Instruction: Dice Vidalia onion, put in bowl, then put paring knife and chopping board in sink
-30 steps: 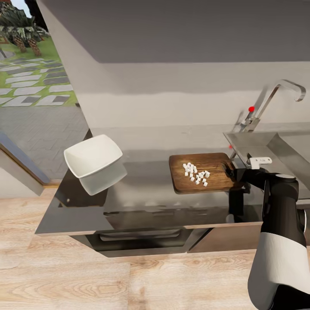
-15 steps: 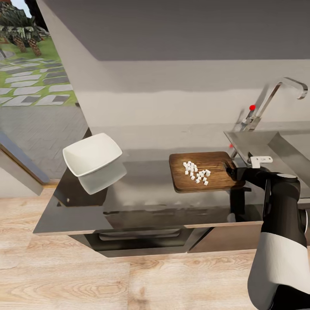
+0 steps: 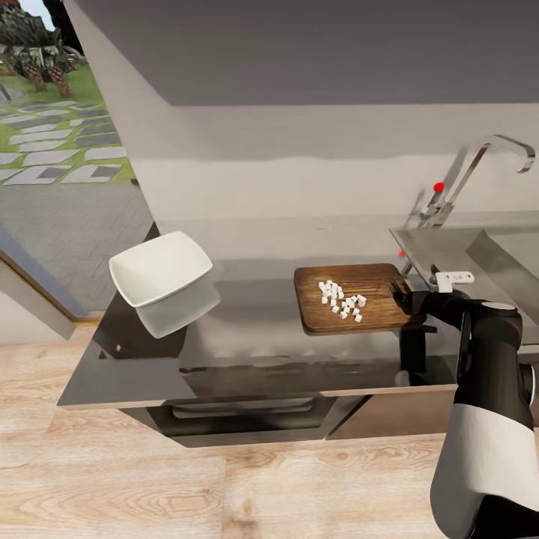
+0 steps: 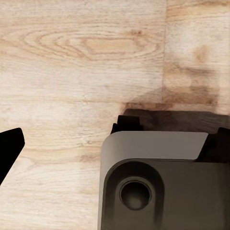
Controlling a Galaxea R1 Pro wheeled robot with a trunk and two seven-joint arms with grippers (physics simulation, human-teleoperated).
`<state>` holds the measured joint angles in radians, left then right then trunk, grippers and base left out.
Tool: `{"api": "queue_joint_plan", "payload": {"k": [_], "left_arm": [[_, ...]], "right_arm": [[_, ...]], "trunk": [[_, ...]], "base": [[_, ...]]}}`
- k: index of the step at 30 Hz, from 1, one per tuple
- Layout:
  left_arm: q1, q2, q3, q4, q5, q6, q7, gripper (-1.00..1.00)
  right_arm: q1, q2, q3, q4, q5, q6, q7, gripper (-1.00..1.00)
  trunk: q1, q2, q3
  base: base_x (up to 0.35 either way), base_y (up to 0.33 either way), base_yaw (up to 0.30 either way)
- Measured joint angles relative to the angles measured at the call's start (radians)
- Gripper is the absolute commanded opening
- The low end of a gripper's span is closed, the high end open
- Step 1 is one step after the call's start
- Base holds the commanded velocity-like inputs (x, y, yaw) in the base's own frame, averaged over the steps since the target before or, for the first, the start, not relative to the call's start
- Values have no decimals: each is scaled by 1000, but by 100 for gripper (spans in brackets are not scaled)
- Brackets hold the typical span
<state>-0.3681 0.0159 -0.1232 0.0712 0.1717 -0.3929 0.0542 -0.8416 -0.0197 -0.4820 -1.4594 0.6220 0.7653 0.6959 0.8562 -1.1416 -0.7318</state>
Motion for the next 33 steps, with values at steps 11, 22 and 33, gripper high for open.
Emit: {"api": "queue_joint_plan", "payload": {"k": [11, 22, 33], "left_arm": [[0, 0, 0, -1, 0, 1, 1, 100], [0, 0, 0, -2, 0, 1, 2, 100], [0, 0, 0, -2, 0, 1, 2, 100]], "right_arm": [[0, 0, 0, 0, 0, 0, 0, -100], [0, -1, 0, 17, 23, -5, 2, -100], [0, 0, 0, 17, 26, -7, 2, -100]], "trunk": [[0, 0, 0], [-34, 63, 28], [-76, 140, 63]], "base": [[0, 0, 0], [0, 0, 0], [0, 0, 0]]}}
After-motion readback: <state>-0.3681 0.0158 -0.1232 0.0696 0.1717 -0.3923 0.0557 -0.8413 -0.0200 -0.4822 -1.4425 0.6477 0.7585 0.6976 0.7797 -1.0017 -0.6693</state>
